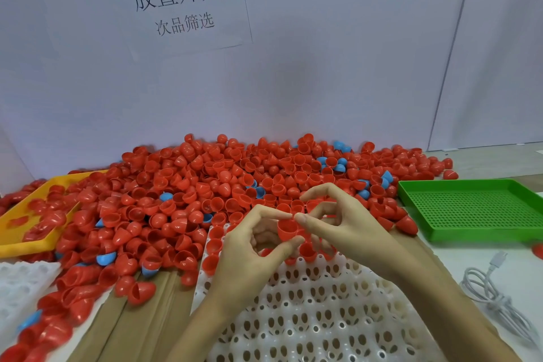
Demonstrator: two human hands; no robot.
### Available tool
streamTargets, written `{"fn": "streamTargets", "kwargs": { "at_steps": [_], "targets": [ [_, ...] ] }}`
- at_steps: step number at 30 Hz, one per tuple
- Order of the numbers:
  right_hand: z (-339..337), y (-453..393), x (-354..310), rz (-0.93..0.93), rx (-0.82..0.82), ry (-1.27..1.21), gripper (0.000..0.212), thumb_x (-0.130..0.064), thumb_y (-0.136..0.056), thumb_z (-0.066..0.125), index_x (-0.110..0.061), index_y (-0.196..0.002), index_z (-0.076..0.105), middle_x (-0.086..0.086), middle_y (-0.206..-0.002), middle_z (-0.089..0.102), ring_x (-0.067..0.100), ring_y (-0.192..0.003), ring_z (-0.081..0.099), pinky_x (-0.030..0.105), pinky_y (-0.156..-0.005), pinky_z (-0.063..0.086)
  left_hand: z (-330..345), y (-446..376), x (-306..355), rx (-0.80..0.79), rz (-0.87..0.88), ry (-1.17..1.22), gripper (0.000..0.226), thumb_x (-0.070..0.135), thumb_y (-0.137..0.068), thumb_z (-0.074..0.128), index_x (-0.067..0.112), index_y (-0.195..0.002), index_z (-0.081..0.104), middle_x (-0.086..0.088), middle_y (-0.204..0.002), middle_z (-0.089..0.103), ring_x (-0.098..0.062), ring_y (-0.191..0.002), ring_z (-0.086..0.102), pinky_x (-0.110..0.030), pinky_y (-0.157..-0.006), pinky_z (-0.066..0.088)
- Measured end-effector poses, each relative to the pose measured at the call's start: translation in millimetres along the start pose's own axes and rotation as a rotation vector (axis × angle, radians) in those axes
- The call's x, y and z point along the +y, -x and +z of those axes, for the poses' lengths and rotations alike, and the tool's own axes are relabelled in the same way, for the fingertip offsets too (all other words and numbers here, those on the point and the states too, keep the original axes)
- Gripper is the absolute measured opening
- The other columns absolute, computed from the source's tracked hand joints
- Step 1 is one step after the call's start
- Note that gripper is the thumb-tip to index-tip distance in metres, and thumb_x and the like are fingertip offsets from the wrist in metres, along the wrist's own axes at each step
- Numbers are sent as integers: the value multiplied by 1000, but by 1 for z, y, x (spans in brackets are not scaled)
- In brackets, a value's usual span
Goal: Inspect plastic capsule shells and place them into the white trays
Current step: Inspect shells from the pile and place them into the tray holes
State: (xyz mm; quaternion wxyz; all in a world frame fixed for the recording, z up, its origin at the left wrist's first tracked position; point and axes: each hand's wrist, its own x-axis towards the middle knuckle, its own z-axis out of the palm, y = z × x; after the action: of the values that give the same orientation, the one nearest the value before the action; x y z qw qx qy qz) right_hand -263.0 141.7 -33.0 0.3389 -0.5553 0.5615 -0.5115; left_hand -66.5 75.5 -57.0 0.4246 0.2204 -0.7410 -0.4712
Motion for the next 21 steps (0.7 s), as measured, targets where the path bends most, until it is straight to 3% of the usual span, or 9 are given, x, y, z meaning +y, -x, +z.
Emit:
{"fn": "streamTargets", "kwargs": {
  "at_steps": [3,7,10,12,15,18,21],
  "targets": [
    [-2,0,-1,-52,-44,21,26,-36,-95,77,-20,-108,61,7,-87,73,24,-67,74,29,-57,55,2,1,-2,32,64,-102,33,25,-85,87,30,-111,67,4,-95,78,-21,-87,78,-25,-78,61],
    [-1,1,0,-75,-98,171,14,-29,-93,81,-29,-105,72,2,-93,75,19,-68,77,27,-55,55,3,2,-5,7,172,-197,31,22,-87,87,29,-109,66,11,-95,77,-13,-88,77,-21,-78,60],
    [-8,-2,1,-76,-90,220,10,-17,-96,77,-22,-103,75,1,-92,78,20,-70,78,27,-56,55,4,1,-6,-23,173,-214,45,24,-85,89,32,-117,58,13,-102,73,-12,-91,76,-18,-79,58],
    [-26,-4,1,-46,-17,277,9,-13,-95,76,-19,-102,76,-3,-89,79,16,-71,77,25,-60,58,2,1,-7,-77,116,-252,48,39,-83,88,34,-117,54,13,-104,69,-12,-91,72,-18,-78,57],
    [-65,0,2,21,88,354,4,-15,-94,77,-19,-96,78,-4,-82,79,14,-68,75,24,-62,58,1,1,-12,-258,88,-414,35,61,-85,77,35,-100,58,13,-90,62,-9,-84,61,-16,-72,49],
    [-92,7,8,96,79,281,3,-16,-93,79,-17,-92,81,0,-78,77,10,-64,69,20,-60,53,3,2,-17,-410,113,-568,30,68,-86,70,44,-90,53,19,-85,56,-8,-88,53,-14,-79,42],
    [-103,9,13,135,17,308,3,-19,-91,81,-21,-89,83,0,-77,76,7,-65,66,16,-60,51,0,1,-21,-419,123,-566,30,67,-87,71,40,-88,58,19,-83,55,-10,-90,51,-14,-80,41]
  ]
}}
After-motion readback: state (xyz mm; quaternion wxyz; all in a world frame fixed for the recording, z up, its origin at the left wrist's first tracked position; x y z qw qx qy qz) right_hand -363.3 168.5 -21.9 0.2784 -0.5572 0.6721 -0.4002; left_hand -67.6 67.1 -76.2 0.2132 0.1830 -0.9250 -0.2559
